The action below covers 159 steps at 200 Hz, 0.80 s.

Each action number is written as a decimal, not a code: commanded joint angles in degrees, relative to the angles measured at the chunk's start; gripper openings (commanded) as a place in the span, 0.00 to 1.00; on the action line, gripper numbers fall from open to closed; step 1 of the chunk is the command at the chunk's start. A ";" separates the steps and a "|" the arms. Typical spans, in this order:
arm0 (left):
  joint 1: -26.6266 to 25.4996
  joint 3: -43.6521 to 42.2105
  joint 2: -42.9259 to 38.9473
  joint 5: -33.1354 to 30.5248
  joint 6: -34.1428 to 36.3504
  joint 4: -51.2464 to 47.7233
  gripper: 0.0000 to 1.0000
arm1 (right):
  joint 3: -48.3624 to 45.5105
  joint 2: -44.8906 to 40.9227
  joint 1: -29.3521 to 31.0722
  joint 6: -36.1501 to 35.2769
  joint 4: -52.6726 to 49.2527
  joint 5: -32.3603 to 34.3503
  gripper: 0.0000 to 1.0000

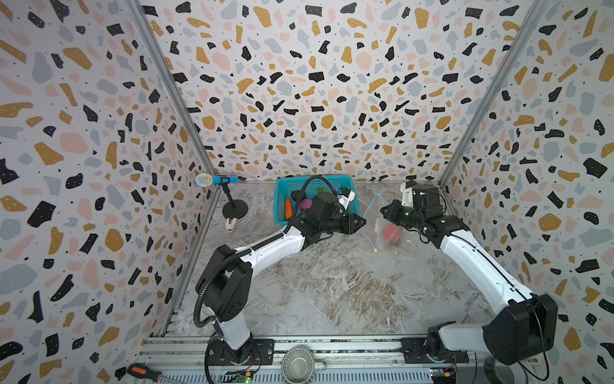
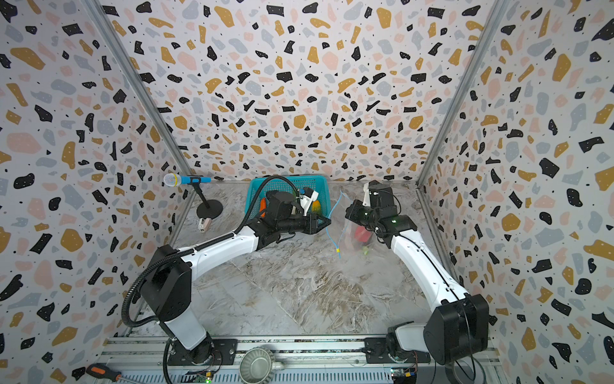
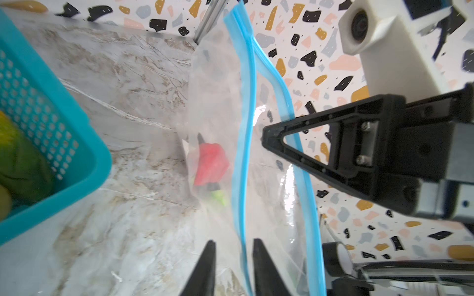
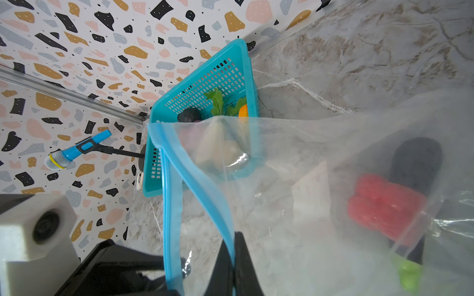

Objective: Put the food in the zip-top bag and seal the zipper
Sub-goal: 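Move the left gripper back over the teal basket above the purple onion, then lower the left gripper and grasp the purple onion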

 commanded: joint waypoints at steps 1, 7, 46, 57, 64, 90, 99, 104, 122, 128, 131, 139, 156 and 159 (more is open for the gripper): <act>3.09 4.47 -0.19 -7.23 4.90 -6.69 0.44 | -0.55 -0.40 -0.06 0.07 1.09 -0.52 0.00; 3.90 5.59 -0.03 -9.11 5.72 -8.73 0.48 | -0.62 -0.23 -0.03 0.17 1.31 -0.47 0.00; 11.03 14.79 5.56 -16.97 8.48 -18.79 0.59 | -0.82 1.40 1.21 0.62 2.99 -0.85 0.00; 12.73 17.36 7.45 -17.12 8.65 -20.33 0.60 | -0.76 1.96 1.37 0.71 3.27 -0.93 0.00; 13.52 18.62 8.42 -17.93 8.75 -20.78 0.61 | -0.79 2.22 1.55 0.71 3.51 -0.97 0.00; 15.53 22.50 11.82 -19.74 8.92 -21.57 0.68 | -0.79 3.54 1.72 0.70 3.98 -1.40 0.00; 16.09 23.85 13.40 -19.93 9.16 -21.99 0.70 | -0.79 3.99 1.79 0.71 4.11 -1.70 0.00; 16.42 24.68 14.38 -20.32 9.18 -22.45 0.71 | -0.83 4.28 1.81 0.69 4.22 -1.68 0.00; 17.61 27.69 18.11 -20.60 8.83 -24.23 0.72 | -0.67 5.36 2.07 0.71 4.70 -2.34 0.00; 17.85 28.73 19.30 -20.58 8.81 -24.89 0.72 | -0.53 5.72 2.23 0.71 4.87 -2.39 0.00; 17.90 29.24 19.99 -20.62 8.78 -25.15 0.72 | -0.43 5.93 2.31 0.71 4.87 -2.48 0.00; 18.09 30.28 21.33 -21.00 8.83 -25.66 0.73 | -0.26 6.45 2.47 0.71 5.05 -2.68 0.00; 18.58 32.77 23.93 -21.98 8.75 -27.17 0.75 | -0.02 7.52 2.86 0.71 5.46 -3.11 0.00; 18.70 33.25 24.36 -22.18 8.75 -27.43 0.75 | 0.09 7.75 2.95 0.71 5.56 -3.21 0.00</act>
